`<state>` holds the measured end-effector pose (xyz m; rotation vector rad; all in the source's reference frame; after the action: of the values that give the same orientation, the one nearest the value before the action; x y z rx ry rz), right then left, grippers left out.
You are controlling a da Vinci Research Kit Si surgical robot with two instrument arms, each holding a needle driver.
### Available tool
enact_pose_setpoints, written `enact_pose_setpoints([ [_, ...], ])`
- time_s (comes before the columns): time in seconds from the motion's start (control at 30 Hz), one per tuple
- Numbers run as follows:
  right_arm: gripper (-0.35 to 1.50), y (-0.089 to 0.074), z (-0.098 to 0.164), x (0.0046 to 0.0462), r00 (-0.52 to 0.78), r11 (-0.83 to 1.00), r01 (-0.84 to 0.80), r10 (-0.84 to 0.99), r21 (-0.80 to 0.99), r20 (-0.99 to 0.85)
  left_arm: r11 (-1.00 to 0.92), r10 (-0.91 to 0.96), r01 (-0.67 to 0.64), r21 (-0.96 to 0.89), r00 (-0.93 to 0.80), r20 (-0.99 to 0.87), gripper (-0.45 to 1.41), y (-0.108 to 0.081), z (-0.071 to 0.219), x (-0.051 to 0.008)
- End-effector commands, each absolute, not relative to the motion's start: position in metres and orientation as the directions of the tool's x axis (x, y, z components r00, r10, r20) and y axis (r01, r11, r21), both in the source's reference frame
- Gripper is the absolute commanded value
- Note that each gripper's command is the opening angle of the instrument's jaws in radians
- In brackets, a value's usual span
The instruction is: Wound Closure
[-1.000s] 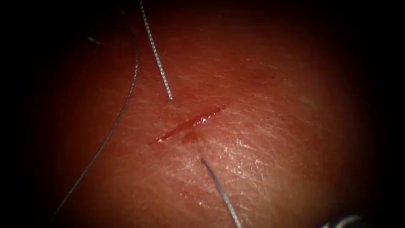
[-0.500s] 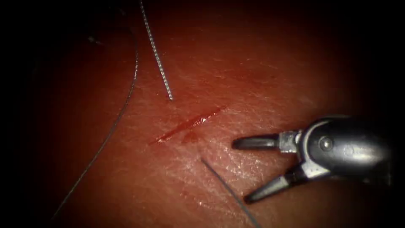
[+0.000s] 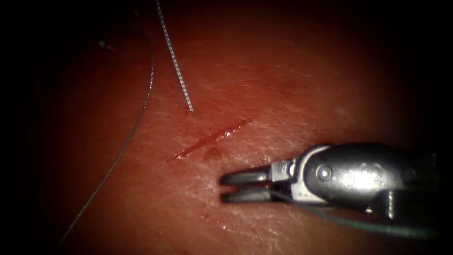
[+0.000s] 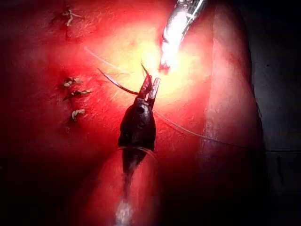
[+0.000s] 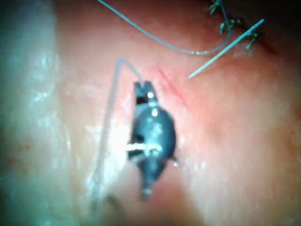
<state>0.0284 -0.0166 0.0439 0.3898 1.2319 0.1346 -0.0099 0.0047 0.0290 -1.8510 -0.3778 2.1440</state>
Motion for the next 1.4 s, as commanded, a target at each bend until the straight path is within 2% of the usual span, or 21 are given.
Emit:
enact_pose_setpoints([
  [0.03,-0.35,-0.0166,0.0440,0.0288,0.329,0.926,0.102,0.314,0.364,-0.891,-0.924,0.381,-0.042,-0.379,-0.136,-0.914,-0.13,0.0041,0.0297,-0.0104],
  [0.4,-0.35,-0.0167,0.0440,0.0287,0.343,0.925,0.105,0.311,0.364,-0.887,-0.924,0.381,-0.041,-0.379,-0.136,-0.914,-0.13,0.0041,0.0297,-0.0104],
  [0.83,-0.35,-0.0180,0.0433,0.0288,0.375,0.900,0.204,0.293,0.386,-0.880,-0.924,0.381,-0.041,-0.379,-0.136,-0.914,-0.13,0.0042,0.0297,-0.0104],
  [0.97,-0.35,-0.0194,0.0424,0.0281,0.388,0.866,0.283,0.289,0.412,-0.875,-0.924,0.381,-0.041,-0.379,-0.136,-0.914,-0.13,0.0042,0.0297,-0.0103],
  [1.4,-0.35,-0.0230,0.0415,0.0251,0.493,0.751,0.379,0.331,0.541,-0.805,-0.925,0.381,-0.041,-0.379,-0.136,-0.915,-0.13,0.0042,0.0298,-0.0103],
])
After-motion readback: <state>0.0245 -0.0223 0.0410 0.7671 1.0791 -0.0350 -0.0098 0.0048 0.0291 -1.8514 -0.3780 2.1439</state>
